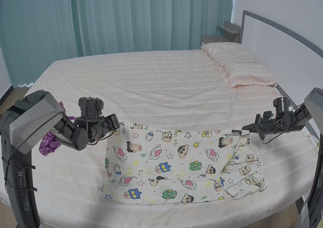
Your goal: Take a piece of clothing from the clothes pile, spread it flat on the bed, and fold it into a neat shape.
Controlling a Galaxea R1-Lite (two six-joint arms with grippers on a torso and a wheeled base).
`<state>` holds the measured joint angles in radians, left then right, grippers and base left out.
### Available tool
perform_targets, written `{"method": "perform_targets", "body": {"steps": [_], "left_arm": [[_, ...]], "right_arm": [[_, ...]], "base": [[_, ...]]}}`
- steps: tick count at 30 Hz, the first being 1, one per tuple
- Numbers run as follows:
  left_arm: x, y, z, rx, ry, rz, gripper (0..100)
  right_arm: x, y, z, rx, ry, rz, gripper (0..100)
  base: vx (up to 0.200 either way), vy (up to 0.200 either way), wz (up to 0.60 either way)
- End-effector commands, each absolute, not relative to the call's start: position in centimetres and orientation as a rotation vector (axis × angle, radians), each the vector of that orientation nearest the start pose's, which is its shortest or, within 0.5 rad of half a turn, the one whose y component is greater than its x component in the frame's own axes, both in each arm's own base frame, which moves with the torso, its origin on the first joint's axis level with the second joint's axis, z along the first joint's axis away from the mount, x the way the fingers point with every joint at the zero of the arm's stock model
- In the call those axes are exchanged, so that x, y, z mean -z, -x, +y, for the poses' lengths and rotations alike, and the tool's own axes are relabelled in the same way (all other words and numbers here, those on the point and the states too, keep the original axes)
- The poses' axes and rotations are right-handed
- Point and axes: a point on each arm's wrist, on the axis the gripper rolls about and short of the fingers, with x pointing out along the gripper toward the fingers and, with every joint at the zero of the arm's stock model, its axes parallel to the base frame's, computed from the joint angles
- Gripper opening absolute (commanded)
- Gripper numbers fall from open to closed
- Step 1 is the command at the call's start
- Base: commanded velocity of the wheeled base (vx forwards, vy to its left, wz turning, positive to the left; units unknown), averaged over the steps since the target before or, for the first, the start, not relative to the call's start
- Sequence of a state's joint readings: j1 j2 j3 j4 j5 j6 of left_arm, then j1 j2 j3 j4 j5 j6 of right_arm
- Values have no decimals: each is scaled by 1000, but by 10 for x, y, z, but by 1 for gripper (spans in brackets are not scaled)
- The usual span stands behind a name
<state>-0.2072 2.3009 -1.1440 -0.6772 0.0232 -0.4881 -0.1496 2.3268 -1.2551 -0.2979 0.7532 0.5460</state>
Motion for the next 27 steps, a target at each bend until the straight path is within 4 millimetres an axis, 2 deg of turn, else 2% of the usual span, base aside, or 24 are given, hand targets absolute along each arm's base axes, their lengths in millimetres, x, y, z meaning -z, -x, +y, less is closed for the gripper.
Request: {"method": "perform_targets", "body": {"steps": [1, 12, 19, 27], "left_arm": [[-42, -428, -89, 59, 422, 506, 0], [-41, -443, -86, 23, 416, 517, 0], [-37, -442, -86, 15, 413, 529, 0], [-33, -431, -88, 19, 384, 565, 0]], "right_arm": [[-41, -423, -50, -379, -843, 836, 0], [-52, -425, -52, -401, -841, 805, 0], [-56, -423, -51, -402, -840, 803, 0], [-60, -406, -50, -408, -834, 823, 0]], "base": [[0, 0, 0], [0, 0, 0], [0, 0, 0], [0, 0, 0]]}}
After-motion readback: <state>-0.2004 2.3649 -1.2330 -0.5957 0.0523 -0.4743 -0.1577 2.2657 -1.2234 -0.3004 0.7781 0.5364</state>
